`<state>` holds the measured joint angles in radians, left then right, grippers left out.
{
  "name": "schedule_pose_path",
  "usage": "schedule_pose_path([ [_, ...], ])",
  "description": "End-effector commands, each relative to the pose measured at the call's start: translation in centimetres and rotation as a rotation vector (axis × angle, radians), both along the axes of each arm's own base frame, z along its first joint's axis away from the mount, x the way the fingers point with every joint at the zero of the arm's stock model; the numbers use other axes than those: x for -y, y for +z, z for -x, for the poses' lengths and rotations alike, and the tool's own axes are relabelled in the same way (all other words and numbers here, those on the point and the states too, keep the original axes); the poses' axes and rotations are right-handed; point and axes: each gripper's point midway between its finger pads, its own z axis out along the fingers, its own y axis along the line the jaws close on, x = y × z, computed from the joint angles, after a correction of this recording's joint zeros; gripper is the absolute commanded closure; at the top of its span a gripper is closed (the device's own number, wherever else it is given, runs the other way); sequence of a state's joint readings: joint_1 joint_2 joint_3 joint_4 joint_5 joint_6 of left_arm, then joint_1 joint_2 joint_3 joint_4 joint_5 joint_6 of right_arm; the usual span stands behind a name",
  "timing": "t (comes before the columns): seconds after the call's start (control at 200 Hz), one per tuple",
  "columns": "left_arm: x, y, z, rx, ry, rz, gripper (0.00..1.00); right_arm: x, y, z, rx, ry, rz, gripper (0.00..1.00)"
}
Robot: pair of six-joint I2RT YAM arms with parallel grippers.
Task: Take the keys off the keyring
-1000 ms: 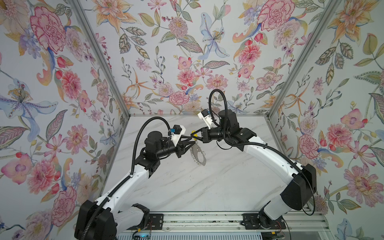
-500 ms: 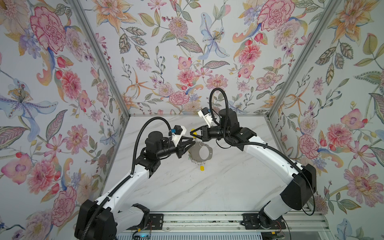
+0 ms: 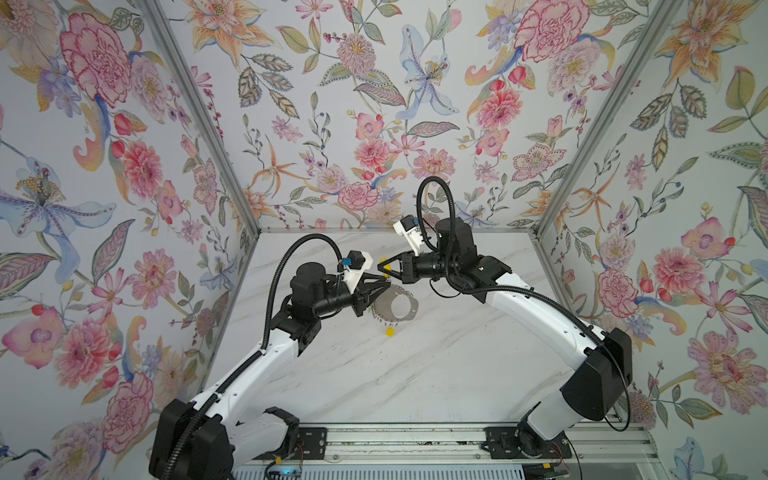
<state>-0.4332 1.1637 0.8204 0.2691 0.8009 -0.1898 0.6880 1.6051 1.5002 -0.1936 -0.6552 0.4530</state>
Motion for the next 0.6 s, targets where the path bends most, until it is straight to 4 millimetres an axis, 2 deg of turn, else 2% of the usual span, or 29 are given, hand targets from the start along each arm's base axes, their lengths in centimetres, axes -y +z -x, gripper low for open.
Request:
schedule_pose_path([
  [0.0, 0.2, -0.7, 0.3, -0.009, -0.012, -0.011, 0.8, -0.2, 3.1, -0.1, 0.069, -0.003, -0.062, 1.0],
  [0.335, 0.1, -0.8, 0.4, -0.01, -0.008, -0.01, 0.84, 1.7, 3.7, -1.5, 0.083, -0.099, -0.087, 1.0],
  [0.47, 0.2, -0.6, 0.4, -0.004, -0.009, -0.007, 0.94, 1.5, 3.6, -1.2, 0.07, -0.083, -0.096, 1.0],
  [0.596, 0.2, -0.6, 0.3, -0.002, -0.005, -0.004, 0.93, 1.3, 3.3, -0.9, 0.063, -0.07, -0.092, 1.0],
])
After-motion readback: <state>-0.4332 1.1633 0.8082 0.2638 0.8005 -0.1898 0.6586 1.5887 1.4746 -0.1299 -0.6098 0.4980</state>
